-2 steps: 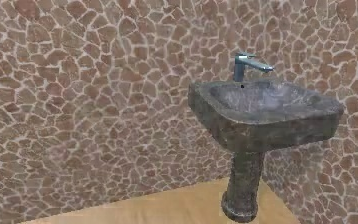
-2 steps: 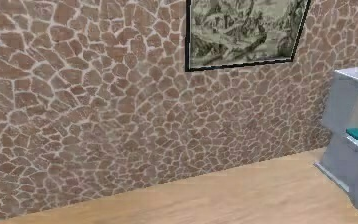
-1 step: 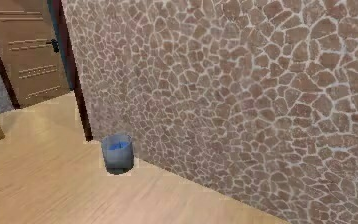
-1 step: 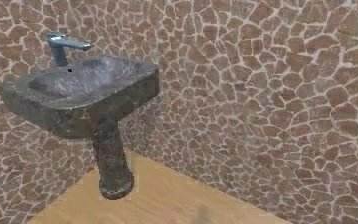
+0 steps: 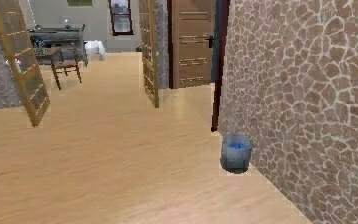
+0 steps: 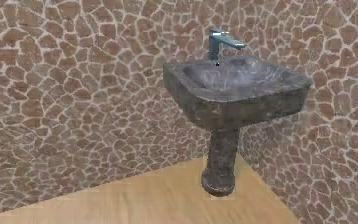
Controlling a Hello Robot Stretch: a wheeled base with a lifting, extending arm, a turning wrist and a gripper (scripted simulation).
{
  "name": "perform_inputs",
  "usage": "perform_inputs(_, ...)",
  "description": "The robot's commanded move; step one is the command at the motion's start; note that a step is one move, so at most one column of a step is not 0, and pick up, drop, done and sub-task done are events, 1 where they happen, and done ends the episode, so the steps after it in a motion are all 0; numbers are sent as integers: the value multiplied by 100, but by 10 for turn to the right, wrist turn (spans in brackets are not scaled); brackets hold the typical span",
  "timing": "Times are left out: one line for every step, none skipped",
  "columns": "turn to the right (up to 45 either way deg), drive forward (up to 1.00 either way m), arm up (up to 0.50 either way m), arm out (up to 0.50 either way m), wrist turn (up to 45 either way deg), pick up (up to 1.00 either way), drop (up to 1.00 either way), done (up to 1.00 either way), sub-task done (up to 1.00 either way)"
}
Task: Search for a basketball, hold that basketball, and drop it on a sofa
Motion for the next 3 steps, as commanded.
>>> perform_inputs(0,100,0,0,0,0,0,0,0)
perform_inputs(-30,0,0,0,0,0,0,0,0)
perform_inputs(-90,0,0,0,0,0,0,0,0)
